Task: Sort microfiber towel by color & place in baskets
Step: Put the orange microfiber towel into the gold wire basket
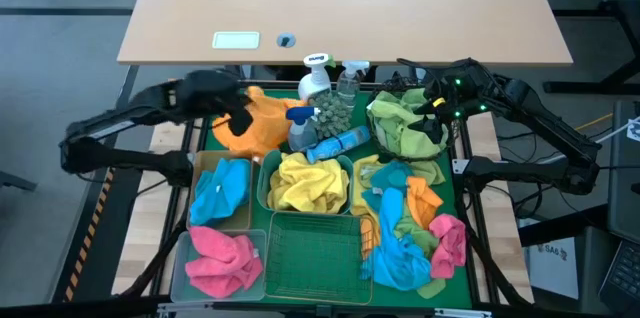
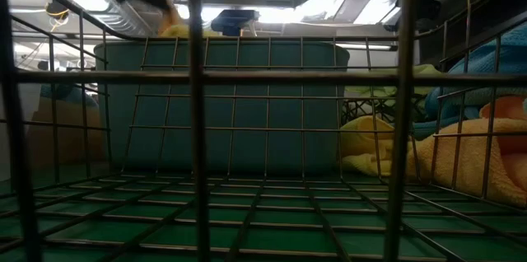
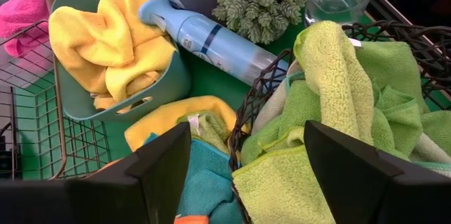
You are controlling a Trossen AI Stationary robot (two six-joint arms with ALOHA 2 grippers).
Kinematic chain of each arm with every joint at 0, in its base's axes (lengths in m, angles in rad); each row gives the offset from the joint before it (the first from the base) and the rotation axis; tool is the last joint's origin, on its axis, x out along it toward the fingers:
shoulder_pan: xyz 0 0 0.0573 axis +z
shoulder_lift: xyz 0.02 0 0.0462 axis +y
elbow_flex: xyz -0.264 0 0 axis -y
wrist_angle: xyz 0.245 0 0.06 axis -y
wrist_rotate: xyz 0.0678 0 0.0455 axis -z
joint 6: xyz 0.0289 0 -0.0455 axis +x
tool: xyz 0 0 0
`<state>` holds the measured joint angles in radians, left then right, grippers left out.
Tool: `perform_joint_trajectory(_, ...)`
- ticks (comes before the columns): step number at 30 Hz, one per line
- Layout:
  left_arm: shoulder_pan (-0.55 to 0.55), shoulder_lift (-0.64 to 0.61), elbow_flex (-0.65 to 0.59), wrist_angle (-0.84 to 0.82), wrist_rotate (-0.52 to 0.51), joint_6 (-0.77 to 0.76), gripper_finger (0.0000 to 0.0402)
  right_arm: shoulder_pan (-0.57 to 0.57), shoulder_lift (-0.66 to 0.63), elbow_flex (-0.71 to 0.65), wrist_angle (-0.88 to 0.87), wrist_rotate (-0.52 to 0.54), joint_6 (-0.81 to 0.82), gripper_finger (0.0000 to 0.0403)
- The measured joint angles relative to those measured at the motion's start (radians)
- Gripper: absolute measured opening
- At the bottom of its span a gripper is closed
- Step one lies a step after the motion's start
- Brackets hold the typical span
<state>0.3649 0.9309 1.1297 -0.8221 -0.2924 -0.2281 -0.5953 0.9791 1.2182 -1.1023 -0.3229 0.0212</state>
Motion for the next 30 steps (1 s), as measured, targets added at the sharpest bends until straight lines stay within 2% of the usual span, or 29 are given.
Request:
perform_joint_trajectory(6,-0.138,-0.030,0.182,0.014,0.000,-0.059,0.0000,0.000,0.000,0.000,0.000,0.000,0.000,0.0276)
perform_joint_trajectory(10,-0.244,-0.017,0.257,0.092,0.014,-0.060,0.0000,0.000,0.000,0.000,0.000,0.000,0.000,0.0276)
perform_joint_trajectory(16,-0.392,0.018,0.266,0.346,0.129,-0.054,0.0000,0.000,0.000,0.000,0.000,0.000,0.000,0.0276)
perform_joint_trajectory(21,-0.512,0.081,0.266,0.503,0.135,-0.053,0.0000,0.000,0.000,0.000,-0.008,0.000,0.000,0.0276)
perform_joint_trajectory(30,-0.678,0.260,0.266,0.594,0.123,-0.053,0.0000,0.000,0.000,0.000,-0.025,-0.012,0.047,0.0276)
